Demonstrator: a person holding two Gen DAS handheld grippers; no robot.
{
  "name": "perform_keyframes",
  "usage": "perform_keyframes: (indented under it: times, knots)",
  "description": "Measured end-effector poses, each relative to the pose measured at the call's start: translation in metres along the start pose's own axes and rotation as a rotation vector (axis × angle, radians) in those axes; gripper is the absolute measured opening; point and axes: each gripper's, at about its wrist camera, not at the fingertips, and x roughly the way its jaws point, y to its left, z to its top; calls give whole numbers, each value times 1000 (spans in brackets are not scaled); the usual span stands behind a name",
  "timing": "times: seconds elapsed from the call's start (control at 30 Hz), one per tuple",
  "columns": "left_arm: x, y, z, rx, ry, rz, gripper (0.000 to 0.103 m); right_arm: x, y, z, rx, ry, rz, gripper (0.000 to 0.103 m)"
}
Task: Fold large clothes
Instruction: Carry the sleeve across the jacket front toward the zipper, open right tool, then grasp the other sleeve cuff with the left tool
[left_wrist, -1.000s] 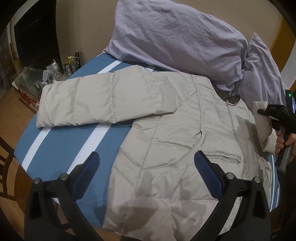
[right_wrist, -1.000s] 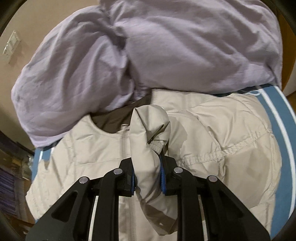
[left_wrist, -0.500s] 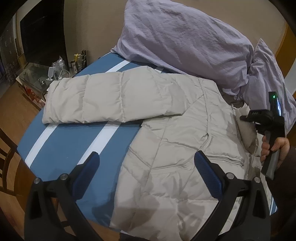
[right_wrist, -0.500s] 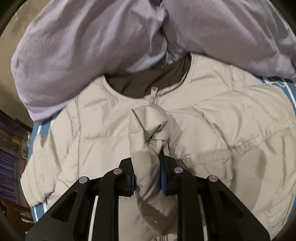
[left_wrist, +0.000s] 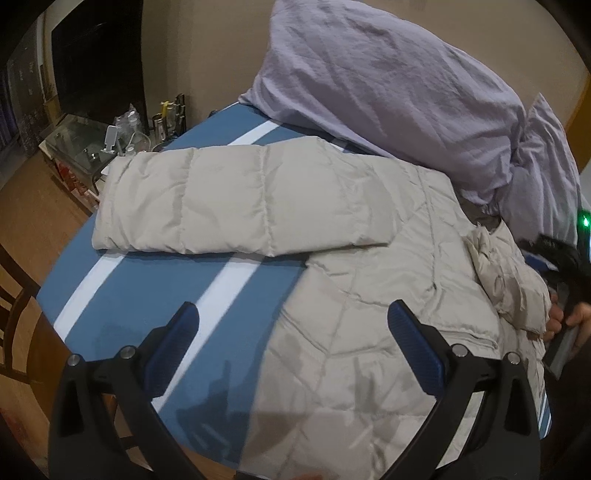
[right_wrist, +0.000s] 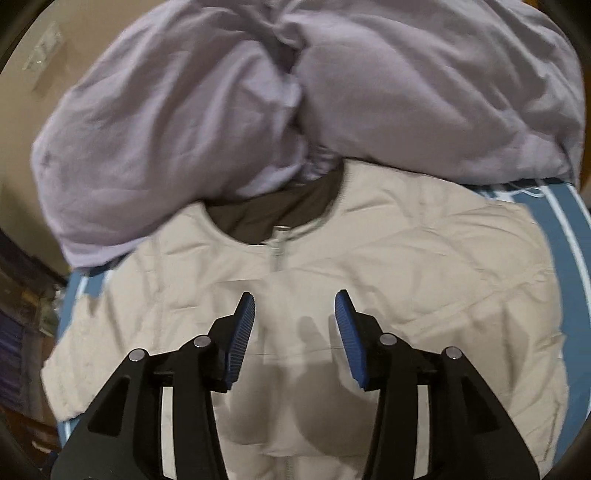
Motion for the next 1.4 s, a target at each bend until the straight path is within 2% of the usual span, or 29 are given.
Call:
perform_keyframes:
  times: [0.2,0.37,0.57,0.63,0.73,0.83,1.0,1.23,1.3,1.37,1.4]
  knots:
    - [11,23,18,-30,-7,54,101,21,7,-22,-77,56,-35,48]
    - [16,48,34,-79,-13,100,101,38,27,-44,-144,67,-89,60]
    - [22,77,49,-129,-21,160,101,56,56,-73,-281,-6,-237,62]
    - [26,88,54,-146,-19,180,101,57,60,-74,-301,-6,-259,62]
    - [33,108,59,-189,-5,194,101,57,55,-65,-278,34,-232,63]
    - [39,129,63,-234,2,204,101,47,43,-58,-222,63,-186,68]
    - [49,169,70,-312,13,225,101,29,37,-58,-189,46,-143,76]
    - [72,192,81,-350,41,226,101,3,31,-66,-177,24,-98,76]
    - [82,197,82,-363,63,220,95,-1,29,-67,-172,23,-96,76]
    - [89,202,79,-390,88,197,84,-8,24,-68,-165,19,-96,76]
    - [92,203,78,-404,93,184,82,-10,21,-68,-161,16,-97,76]
